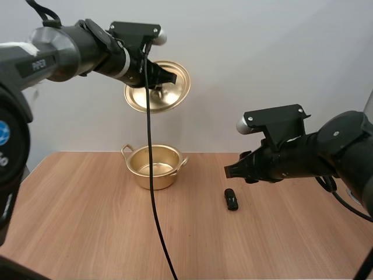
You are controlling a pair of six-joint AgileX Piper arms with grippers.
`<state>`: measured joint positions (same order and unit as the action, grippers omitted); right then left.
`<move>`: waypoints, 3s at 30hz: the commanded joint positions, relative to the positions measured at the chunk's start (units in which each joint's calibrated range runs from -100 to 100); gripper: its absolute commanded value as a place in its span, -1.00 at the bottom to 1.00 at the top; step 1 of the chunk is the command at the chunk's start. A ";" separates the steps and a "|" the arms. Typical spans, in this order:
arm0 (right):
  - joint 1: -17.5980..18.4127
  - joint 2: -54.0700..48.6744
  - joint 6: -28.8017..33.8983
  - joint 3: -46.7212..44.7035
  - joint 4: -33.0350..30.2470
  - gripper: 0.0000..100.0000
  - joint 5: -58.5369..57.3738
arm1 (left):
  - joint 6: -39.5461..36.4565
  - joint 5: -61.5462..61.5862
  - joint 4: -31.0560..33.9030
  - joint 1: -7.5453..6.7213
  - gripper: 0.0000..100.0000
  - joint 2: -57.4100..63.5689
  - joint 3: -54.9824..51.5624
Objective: Open the pot, put the car inside, and close it
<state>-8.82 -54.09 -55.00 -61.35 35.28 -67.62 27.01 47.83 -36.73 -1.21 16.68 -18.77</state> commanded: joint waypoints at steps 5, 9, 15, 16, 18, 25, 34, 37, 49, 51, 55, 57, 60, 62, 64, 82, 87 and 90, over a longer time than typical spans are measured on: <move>-0.01 36.21 -1.45 1.15 0.01 0.02 5.89 | -0.73 0.51 0.07 0.02 -1.00 9.90 1.67; -0.01 39.81 -1.67 3.30 -0.22 0.21 6.26 | -2.01 2.25 0.07 0.02 -1.00 9.90 3.67; -0.01 42.30 -5.40 4.83 5.16 0.35 6.74 | -2.01 2.54 0.07 0.02 -1.00 9.90 4.51; 0.17 42.67 -5.98 4.83 5.42 0.35 6.97 | -2.01 2.54 0.07 0.02 -1.00 9.90 4.51; 0.81 43.63 -6.54 4.83 5.26 0.35 8.48 | -2.01 2.54 0.07 0.02 -1.00 9.90 4.51; 3.90 46.52 -6.35 7.27 3.49 0.53 12.14 | -2.01 3.14 0.07 0.02 -1.00 9.90 4.50; 5.57 46.62 -5.73 8.35 3.49 0.51 21.90 | -2.01 3.31 0.07 0.02 -1.00 9.90 4.50; 6.71 47.10 -5.73 8.35 2.39 0.50 24.72 | -2.01 3.31 0.07 0.02 -1.00 9.90 4.50; 7.28 52.91 0.02 8.68 -5.78 -0.83 29.24 | -2.01 3.86 -0.04 0.02 -1.00 9.90 4.50; 7.28 52.39 -0.75 8.68 -4.18 -1.00 30.48 | -2.01 3.86 -0.04 0.02 -1.00 9.90 4.50; 8.47 48.74 -6.34 10.45 1.11 -1.00 32.78 | -2.01 4.34 -0.79 0.02 -1.00 9.90 4.50; 9.68 46.26 -10.31 12.34 5.57 -1.00 32.78 | -2.01 4.53 -1.35 0.02 -1.00 9.90 4.50; 12.53 44.11 -18.14 16.37 15.28 -1.00 32.62 | -2.01 4.53 -1.36 0.11 -1.00 10.15 4.50; 14.61 44.47 -22.09 19.76 21.90 -1.00 32.62 | -2.01 4.53 -1.80 0.74 -1.00 10.58 4.50; 16.51 45.85 -24.60 22.84 26.13 -1.00 33.83 | -2.01 4.53 -2.85 1.91 -1.00 10.94 4.50; 19.30 66.13 -24.69 41.77 25.53 0.34 20.67 | -1.47 13.57 -7.27 7.72 -1.00 12.17 4.50; 19.23 65.39 -24.19 42.50 26.62 -1.00 21.39 | -0.61 13.96 -7.65 8.12 -1.00 12.02 4.50; 18.77 63.70 -23.35 42.50 26.62 -1.00 20.78 | -0.22 14.58 -7.65 8.12 -1.00 11.17 4.50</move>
<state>10.05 10.23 -78.41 -18.83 61.89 -46.55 26.58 62.06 -44.39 6.92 28.28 -14.32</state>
